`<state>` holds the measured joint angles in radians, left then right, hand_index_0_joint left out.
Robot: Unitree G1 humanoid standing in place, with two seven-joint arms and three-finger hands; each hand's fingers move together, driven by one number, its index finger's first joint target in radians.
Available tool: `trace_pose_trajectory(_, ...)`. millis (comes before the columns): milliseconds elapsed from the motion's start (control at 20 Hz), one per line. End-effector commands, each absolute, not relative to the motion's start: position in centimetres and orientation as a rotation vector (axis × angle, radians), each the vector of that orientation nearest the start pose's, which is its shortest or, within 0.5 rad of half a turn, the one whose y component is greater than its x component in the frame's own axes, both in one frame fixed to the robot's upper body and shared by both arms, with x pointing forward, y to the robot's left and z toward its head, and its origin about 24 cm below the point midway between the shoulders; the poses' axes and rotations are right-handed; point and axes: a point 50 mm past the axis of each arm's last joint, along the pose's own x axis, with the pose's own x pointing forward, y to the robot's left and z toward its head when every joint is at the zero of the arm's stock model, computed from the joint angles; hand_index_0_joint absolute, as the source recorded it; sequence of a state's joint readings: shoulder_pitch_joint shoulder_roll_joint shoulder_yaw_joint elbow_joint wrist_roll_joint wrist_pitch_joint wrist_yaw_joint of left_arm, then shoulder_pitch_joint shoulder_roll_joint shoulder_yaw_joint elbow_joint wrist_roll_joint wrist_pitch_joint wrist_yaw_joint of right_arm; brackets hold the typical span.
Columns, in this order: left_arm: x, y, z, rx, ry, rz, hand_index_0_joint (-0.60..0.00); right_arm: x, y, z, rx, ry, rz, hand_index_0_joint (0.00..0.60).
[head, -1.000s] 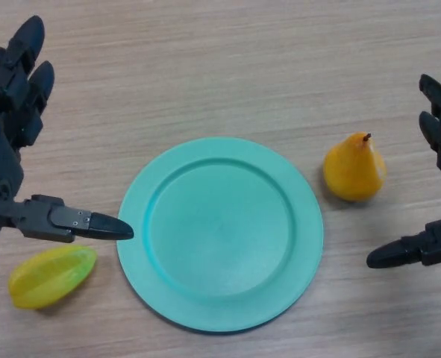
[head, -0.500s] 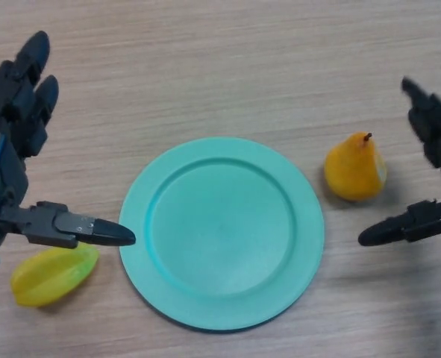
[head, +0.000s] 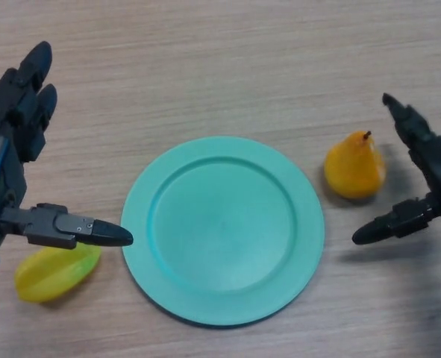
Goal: Pick up the yellow pear and place it on the plate
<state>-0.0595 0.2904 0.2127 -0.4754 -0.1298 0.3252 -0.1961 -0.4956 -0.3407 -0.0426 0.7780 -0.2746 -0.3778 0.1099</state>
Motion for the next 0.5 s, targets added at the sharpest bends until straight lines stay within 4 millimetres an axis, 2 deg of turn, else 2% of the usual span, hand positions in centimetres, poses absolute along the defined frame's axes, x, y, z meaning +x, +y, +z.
trace_pose_trajectory(50,23.8,21.9,19.0,0.266,-0.476,0.005,0.000,35.0,-22.1,10.2,-0.641,-0.313,0.077,0.000)
trace_pose_trajectory(300,23.6,22.4,19.1,0.270,-0.484,0.029,0.000,35.8,-21.8,9.4,-0.654,-0.273,0.105,0.000)
trace_pose_trajectory(500,23.2,22.7,19.4,0.326,-0.493,0.048,0.000,36.4,-20.5,9.0,-0.656,-0.252,0.142,0.000)
